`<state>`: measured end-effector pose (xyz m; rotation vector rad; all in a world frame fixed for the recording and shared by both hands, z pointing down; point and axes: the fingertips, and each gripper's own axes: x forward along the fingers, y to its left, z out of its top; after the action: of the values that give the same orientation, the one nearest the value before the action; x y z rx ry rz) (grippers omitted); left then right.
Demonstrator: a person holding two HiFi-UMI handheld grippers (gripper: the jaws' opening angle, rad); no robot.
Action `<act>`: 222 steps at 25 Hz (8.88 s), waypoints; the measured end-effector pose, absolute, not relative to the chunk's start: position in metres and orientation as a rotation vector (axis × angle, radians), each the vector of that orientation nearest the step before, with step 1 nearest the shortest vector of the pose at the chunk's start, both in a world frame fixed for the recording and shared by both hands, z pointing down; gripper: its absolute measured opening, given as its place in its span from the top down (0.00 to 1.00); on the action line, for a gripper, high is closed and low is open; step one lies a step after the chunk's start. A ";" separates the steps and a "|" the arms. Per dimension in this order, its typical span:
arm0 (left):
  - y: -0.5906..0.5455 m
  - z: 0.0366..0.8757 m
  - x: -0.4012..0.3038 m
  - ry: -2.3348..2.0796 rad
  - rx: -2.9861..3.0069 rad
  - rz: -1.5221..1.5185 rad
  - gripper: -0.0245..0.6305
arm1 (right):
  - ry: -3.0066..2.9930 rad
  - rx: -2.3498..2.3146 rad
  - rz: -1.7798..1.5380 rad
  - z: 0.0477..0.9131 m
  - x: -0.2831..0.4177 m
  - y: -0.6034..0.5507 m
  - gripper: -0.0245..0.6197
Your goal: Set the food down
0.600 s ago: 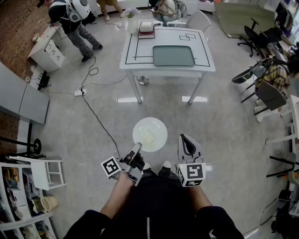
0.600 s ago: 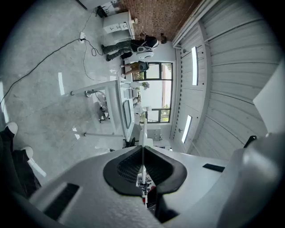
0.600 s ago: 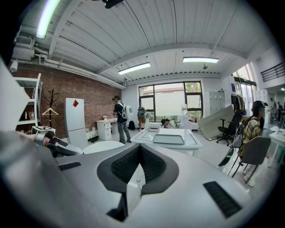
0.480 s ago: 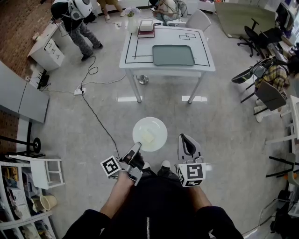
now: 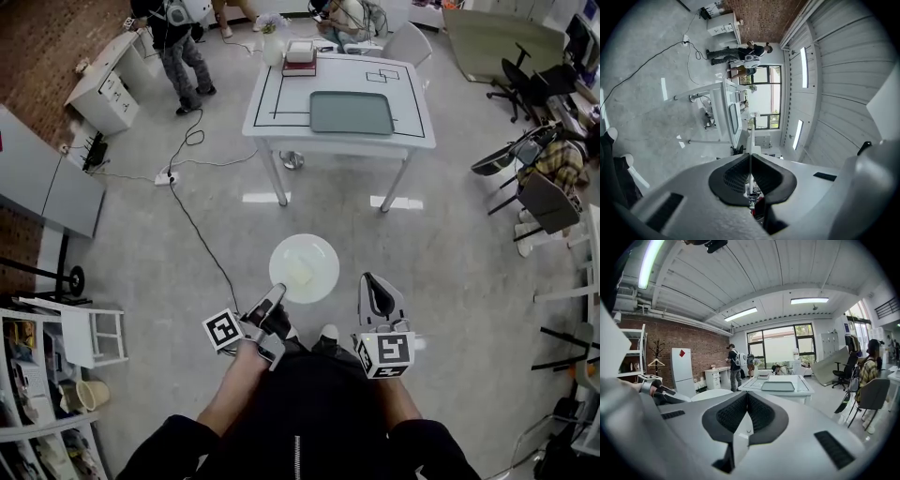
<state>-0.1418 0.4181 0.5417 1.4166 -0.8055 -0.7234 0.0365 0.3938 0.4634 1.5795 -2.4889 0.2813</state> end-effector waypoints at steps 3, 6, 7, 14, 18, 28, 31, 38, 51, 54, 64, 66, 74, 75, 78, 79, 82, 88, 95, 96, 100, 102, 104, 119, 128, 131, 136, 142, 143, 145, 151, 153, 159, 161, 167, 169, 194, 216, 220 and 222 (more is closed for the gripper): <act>0.417 0.539 -0.133 -0.818 1.422 -0.734 0.94 | -2.509 1.561 0.284 0.465 0.045 0.394 0.95; 0.418 0.538 -0.125 -0.832 1.420 -0.745 0.94 | -2.531 1.539 0.288 0.467 0.052 0.397 0.95; 0.419 0.538 -0.122 -0.838 1.418 -0.747 0.94 | -2.535 1.534 0.289 0.468 0.056 0.398 0.95; 0.408 0.537 -0.108 -0.854 1.418 -0.739 0.94 | -2.540 1.557 0.309 0.469 0.078 0.388 0.95; 0.394 0.532 -0.102 -0.854 1.425 -0.736 0.94 | -2.531 1.565 0.328 0.471 0.089 0.380 0.95; 0.340 0.533 -0.088 -0.822 1.438 -0.701 0.94 | -2.490 1.607 0.354 0.476 0.102 0.341 0.95; 0.317 0.538 -0.092 -0.805 1.438 -0.687 0.94 | -2.475 1.611 0.355 0.480 0.095 0.319 0.95; 0.251 0.553 -0.107 -0.760 1.444 -0.672 0.94 | -2.436 1.617 0.328 0.483 0.066 0.257 0.95; 0.122 0.556 -0.152 -0.705 1.444 -0.626 0.94 | -2.372 1.650 0.304 0.474 0.012 0.128 0.95; 0.104 0.555 -0.157 -0.693 1.454 -0.621 0.94 | -2.348 1.674 0.306 0.473 0.011 0.117 0.95; 0.072 0.561 -0.148 -0.668 1.451 -0.613 0.94 | -2.315 1.710 0.286 0.475 0.024 0.088 0.95; 0.066 0.559 -0.145 -0.669 1.448 -0.614 0.94 | -2.316 1.706 0.290 0.476 0.026 0.081 0.95; 0.023 0.562 -0.127 -0.700 1.435 -0.625 0.94 | -2.372 1.648 0.308 0.481 0.035 0.026 0.95; 0.016 0.562 -0.125 -0.705 1.433 -0.630 0.94 | -2.382 1.635 0.305 0.481 0.036 0.017 0.95; -0.005 0.565 -0.118 -0.727 1.418 -0.649 0.94 | -2.413 1.588 0.298 0.480 0.040 -0.011 0.95; -0.013 0.565 -0.114 -0.734 1.414 -0.658 0.94 | -2.424 1.573 0.295 0.479 0.042 -0.021 0.95; -0.039 0.565 -0.104 -0.757 1.407 -0.685 0.94 | -2.453 1.532 0.290 0.476 0.049 -0.051 0.95; -0.063 0.560 -0.086 -0.805 1.395 -0.725 0.94 | -2.511 1.465 0.282 0.472 0.066 -0.087 0.95; -0.089 0.560 -0.076 -0.855 1.368 -0.745 0.94 | -2.545 1.428 0.311 0.474 0.084 -0.117 0.95; -0.092 0.561 -0.074 -0.859 1.368 -0.741 0.94 | -2.544 1.432 0.320 0.474 0.087 -0.120 0.95; -0.112 0.564 -0.067 -0.868 1.386 -0.702 0.94 | -2.532 1.452 0.348 0.479 0.096 -0.133 0.95; -0.124 0.567 -0.063 -0.855 1.384 -0.693 0.94 | -2.522 1.471 0.358 0.481 0.100 -0.142 0.95; -0.137 0.569 -0.060 -0.839 1.384 -0.682 0.94 | -2.511 1.491 0.363 0.481 0.101 -0.153 0.95; -0.219 0.626 -0.063 -0.817 1.386 -0.504 0.94 | -2.394 1.593 0.375 0.482 0.103 -0.218 0.95; -0.252 0.668 -0.055 -0.812 1.390 -0.369 0.94 | -2.334 1.604 0.405 0.493 0.098 -0.239 0.95; -0.263 0.679 -0.048 -0.800 1.382 -0.333 0.94 | -2.309 1.623 0.415 0.494 0.100 -0.242 0.95; -0.278 0.695 -0.035 -0.776 1.376 -0.277 0.94 | -2.257 1.668 0.430 0.498 0.107 -0.244 0.95; -0.286 0.716 -0.017 -0.769 1.343 -0.225 0.94 | -2.202 1.719 0.456 0.503 0.119 -0.241 0.95; -0.287 0.719 -0.015 -0.768 1.339 -0.217 0.94 | -2.194 1.728 0.463 0.504 0.121 -0.240 0.95; -0.287 0.723 -0.011 -0.763 1.336 -0.203 0.94 | -2.181 1.745 0.471 0.504 0.123 -0.238 0.95; -0.287 0.729 -0.004 -0.764 1.335 -0.163 0.94 | -2.154 1.776 0.482 0.502 0.128 -0.234 0.95; -0.287 0.733 -0.003 -0.773 1.332 -0.145 0.94 | -2.146 1.780 0.489 0.504 0.130 -0.232 0.95; -0.284 0.743 -0.002 -0.791 1.331 -0.076 0.94 | -2.154 1.764 0.503 0.508 0.127 -0.233 0.95; -0.284 0.744 -0.004 -0.805 1.342 -0.058 0.94 | -2.162 1.757 0.506 0.508 0.125 -0.233 0.95; -0.279 0.746 -0.014 -0.894 1.391 0.049 0.94 | -2.181 1.727 0.513 0.509 0.121 -0.232 0.95; -0.277 0.747 -0.016 -0.917 1.412 0.083 0.93 | -2.185 1.723 0.516 0.511 0.121 -0.231 0.95; -0.240 0.750 -0.052 -0.997 1.364 0.175 0.93 | -2.308 1.616 0.506 0.507 0.105 -0.214 0.95; -0.229 0.680 -0.093 -1.237 1.825 0.380 0.85 | -2.422 1.488 0.460 0.500 0.075 -0.204 0.95; -0.229 0.632 -0.092 -1.300 1.986 0.324 0.93 | -2.460 1.465 0.420 0.493 0.070 -0.204 0.95; -0.227 0.610 -0.088 -1.307 2.060 0.290 0.95 | -2.481 1.458 0.394 0.490 0.067 -0.203 0.95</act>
<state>-0.0884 -0.2268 0.6099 2.0601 -1.3065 0.2901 0.0672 -0.2034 0.4896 1.4585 -2.4808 0.3935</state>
